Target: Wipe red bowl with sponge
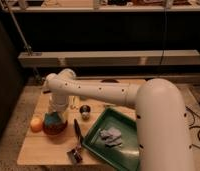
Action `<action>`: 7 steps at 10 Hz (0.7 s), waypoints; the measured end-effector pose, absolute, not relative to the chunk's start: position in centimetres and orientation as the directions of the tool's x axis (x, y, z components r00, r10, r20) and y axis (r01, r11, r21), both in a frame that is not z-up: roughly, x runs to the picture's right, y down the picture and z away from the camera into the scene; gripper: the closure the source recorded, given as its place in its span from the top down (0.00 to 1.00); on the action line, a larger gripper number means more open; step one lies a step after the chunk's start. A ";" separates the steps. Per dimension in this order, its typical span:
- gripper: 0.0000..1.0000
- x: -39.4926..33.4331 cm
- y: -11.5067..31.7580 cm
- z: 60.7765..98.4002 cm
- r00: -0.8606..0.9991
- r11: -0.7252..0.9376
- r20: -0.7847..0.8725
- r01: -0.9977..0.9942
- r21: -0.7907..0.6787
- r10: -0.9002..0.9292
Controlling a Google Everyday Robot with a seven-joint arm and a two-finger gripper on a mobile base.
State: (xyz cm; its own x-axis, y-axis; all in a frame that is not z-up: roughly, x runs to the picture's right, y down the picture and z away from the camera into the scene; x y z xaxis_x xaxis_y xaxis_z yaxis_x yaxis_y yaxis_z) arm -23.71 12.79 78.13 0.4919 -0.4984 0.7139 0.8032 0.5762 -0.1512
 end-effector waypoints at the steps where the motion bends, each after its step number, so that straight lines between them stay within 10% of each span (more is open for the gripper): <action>1: 0.00 -25.1 12.8 78.2 0.474 0.569 0.722 0.811 -0.135 -0.505; 7: 0.00 -27.7 14.4 76.0 0.352 0.495 0.768 0.867 -0.053 -0.535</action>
State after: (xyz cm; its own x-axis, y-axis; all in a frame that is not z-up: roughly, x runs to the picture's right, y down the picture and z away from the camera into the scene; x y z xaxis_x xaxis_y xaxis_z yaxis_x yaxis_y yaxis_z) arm -27.67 14.38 76.00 0.3522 -0.5345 0.7683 0.8672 0.4951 -0.0531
